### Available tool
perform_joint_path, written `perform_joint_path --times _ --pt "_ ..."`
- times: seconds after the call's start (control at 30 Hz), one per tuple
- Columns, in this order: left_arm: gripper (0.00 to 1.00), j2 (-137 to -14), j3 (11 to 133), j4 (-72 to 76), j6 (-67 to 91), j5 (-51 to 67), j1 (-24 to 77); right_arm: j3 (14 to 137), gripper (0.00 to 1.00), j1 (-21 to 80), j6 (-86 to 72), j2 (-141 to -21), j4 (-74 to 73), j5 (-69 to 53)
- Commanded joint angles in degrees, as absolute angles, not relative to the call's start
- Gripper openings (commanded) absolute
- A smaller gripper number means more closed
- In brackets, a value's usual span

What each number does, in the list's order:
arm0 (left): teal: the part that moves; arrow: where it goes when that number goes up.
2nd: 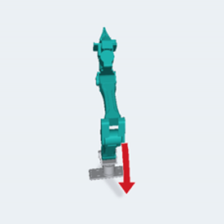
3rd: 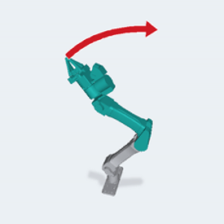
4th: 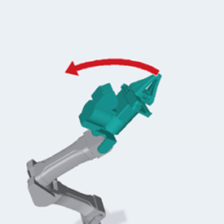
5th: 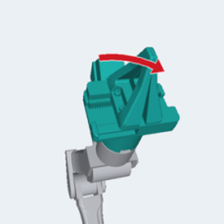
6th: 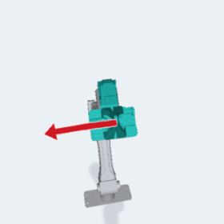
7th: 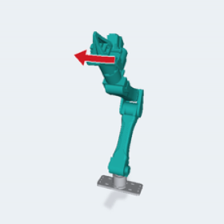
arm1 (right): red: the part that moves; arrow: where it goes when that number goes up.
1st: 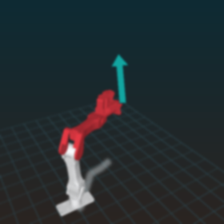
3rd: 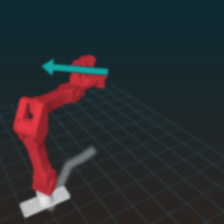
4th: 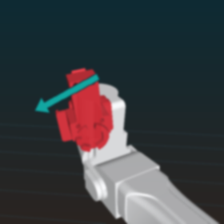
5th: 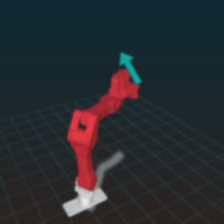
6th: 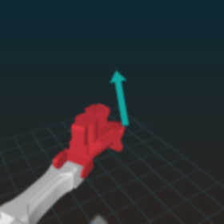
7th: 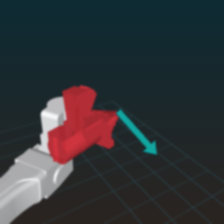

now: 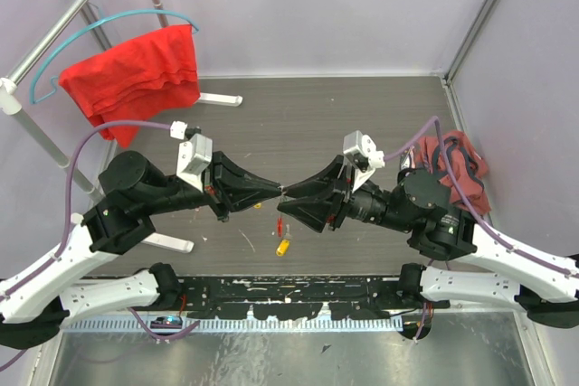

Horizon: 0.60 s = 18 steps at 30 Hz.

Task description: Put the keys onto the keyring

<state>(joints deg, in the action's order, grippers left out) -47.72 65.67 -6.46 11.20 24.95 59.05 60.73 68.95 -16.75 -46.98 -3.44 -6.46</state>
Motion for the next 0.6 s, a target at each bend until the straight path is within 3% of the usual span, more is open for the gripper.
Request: perform_joint_path --times 0.0,0.23,0.4,0.57 --pt "0.00 -46.5 64.8 -2.7 11.8 25.4 59.3 60.8 0.44 69.2 -15.4 -44.0 0.6 -6.6" --pt "0.00 -46.8 64.7 -1.7 12.4 26.7 59.3 59.9 0.46 69.2 -14.0 -40.8 1.5 -3.6" --pt "0.00 -48.0 65.2 -0.8 13.2 29.2 59.3 60.1 0.37 69.2 -13.7 -41.6 1.8 -4.1" --pt "0.00 -48.6 65.5 -0.7 13.6 30.3 59.2 61.1 0.36 69.2 -13.1 -43.0 1.7 -6.7"
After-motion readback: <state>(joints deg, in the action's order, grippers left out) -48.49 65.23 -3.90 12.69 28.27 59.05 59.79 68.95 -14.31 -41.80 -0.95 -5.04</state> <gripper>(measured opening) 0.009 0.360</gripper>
